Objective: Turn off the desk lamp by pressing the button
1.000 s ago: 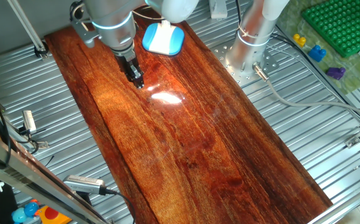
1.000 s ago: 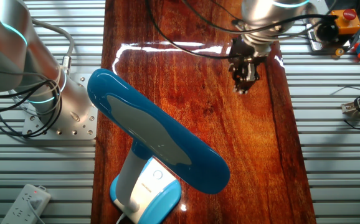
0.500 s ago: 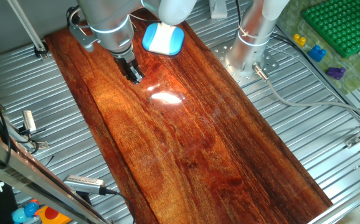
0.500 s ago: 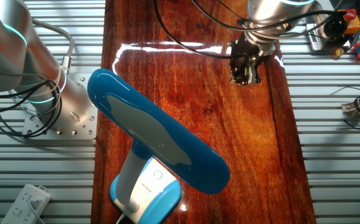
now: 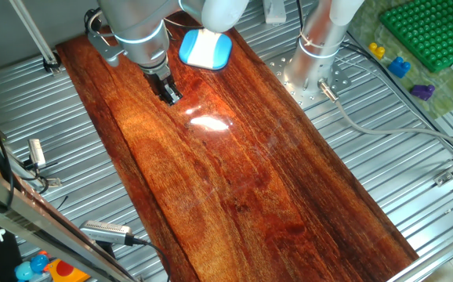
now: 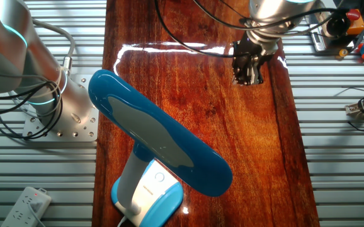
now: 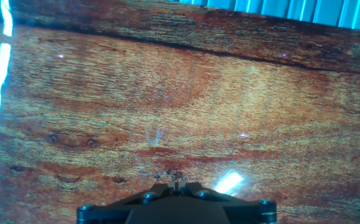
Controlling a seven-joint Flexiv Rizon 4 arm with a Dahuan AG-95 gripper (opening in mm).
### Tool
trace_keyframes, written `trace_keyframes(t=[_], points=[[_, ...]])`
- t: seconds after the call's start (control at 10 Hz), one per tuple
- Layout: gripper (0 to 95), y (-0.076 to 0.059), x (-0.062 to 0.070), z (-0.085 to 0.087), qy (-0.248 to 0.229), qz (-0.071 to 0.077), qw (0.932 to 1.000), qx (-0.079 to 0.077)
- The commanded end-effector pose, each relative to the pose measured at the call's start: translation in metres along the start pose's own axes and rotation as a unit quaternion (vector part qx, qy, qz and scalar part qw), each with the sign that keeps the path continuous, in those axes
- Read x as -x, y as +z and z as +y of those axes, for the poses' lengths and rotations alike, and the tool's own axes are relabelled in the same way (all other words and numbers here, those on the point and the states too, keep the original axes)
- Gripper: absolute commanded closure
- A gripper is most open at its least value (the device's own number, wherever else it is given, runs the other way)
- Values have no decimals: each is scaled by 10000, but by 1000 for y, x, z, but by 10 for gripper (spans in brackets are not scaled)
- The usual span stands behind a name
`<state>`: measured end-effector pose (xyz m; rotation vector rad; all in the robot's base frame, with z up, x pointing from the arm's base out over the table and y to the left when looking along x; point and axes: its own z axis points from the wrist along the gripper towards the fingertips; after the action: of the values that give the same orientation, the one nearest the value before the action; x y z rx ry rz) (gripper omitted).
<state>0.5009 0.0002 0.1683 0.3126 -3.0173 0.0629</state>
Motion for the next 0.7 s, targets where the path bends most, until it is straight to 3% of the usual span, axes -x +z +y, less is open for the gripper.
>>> trace_keyframes(t=[0.1,0.5,0.7], points=[[950,0,-1,-1,11,20,10000,-91],[950,2,0,-1,-274,106,9982,-516],[950,5,0,-3,-301,124,9978,-586]])
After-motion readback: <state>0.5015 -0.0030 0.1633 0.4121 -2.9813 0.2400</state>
